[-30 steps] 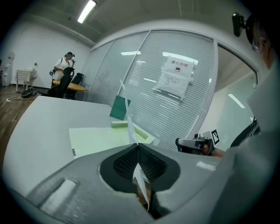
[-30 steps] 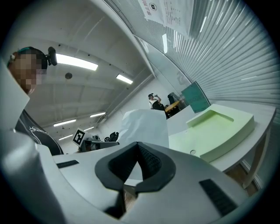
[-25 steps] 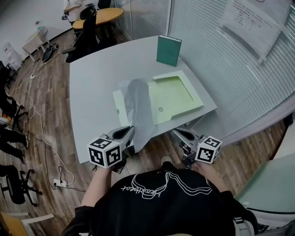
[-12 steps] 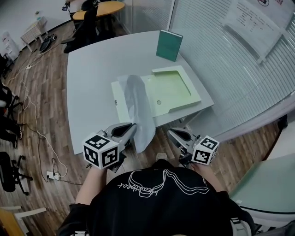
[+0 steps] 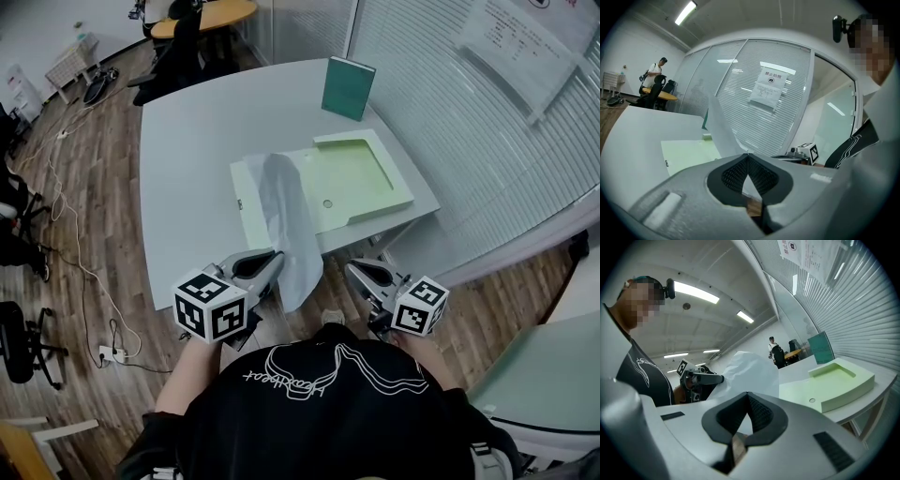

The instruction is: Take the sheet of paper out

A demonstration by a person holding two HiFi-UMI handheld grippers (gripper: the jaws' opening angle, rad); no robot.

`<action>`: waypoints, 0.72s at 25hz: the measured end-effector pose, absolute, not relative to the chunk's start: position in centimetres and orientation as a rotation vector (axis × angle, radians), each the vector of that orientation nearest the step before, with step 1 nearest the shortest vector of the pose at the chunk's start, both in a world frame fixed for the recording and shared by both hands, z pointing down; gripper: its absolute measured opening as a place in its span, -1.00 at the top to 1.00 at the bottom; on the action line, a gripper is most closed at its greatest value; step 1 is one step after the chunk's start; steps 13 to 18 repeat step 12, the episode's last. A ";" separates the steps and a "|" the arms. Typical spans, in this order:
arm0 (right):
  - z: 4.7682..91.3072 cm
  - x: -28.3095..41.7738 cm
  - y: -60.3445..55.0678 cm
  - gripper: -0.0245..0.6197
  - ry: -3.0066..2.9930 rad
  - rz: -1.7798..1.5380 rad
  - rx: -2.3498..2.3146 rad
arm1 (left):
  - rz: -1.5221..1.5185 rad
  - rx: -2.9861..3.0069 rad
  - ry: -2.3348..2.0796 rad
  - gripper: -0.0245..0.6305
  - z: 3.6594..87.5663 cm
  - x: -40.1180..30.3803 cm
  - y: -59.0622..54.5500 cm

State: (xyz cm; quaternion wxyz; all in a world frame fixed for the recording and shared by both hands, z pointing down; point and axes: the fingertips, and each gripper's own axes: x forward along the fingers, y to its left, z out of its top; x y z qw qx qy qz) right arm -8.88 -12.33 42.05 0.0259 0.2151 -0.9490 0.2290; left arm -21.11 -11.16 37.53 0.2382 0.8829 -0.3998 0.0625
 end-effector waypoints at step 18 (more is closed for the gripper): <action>42.4 -8.5 -12.2 0.90 -2.921 0.699 0.687 | 0.175 2.411 -1.053 0.89 38.3 -20.5 -11.1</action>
